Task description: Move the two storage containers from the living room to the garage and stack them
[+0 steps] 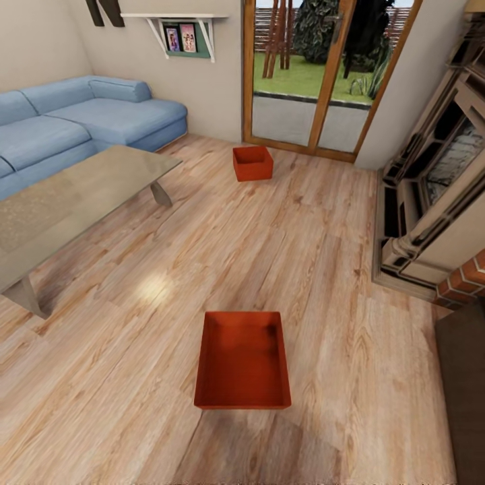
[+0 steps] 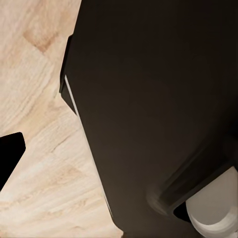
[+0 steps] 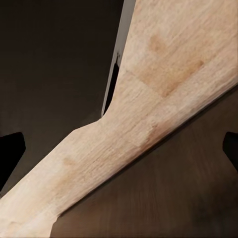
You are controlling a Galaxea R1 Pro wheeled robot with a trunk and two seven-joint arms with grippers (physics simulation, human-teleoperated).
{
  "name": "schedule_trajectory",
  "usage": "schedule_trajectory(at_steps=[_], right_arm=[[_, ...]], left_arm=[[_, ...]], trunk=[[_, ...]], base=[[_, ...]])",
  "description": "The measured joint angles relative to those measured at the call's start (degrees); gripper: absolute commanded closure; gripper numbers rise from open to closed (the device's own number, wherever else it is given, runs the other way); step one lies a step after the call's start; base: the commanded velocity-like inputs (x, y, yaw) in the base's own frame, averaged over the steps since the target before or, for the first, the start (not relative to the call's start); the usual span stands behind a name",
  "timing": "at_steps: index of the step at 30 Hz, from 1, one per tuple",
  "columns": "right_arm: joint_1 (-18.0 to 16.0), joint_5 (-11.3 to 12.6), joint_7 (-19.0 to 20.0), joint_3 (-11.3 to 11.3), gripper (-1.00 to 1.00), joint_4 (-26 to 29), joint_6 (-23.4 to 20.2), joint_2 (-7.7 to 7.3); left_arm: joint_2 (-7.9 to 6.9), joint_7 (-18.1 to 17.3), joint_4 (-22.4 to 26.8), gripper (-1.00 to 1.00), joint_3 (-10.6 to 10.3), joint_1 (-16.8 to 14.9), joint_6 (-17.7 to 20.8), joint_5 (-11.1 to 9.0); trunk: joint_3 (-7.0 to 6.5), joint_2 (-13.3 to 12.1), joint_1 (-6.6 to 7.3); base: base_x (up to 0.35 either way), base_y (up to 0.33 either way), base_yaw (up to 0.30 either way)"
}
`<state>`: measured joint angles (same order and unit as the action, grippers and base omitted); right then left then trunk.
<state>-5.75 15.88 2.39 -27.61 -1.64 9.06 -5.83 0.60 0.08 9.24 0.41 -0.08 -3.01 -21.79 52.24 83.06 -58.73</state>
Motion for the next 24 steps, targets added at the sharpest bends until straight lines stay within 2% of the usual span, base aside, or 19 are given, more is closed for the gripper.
schedule_trajectory(at_steps=[24], right_arm=[[0.0, 0.02, 0.0, -0.05, -1.0, -0.01, 0.0, 0.01]], left_arm=[[0.0, 0.0, 0.0, -1.0, 0.0, 0.0, 0.0, 0.03]], trunk=[[2.18, 0.0, 0.0]], base=[[0.0, 0.0, 0.0]])
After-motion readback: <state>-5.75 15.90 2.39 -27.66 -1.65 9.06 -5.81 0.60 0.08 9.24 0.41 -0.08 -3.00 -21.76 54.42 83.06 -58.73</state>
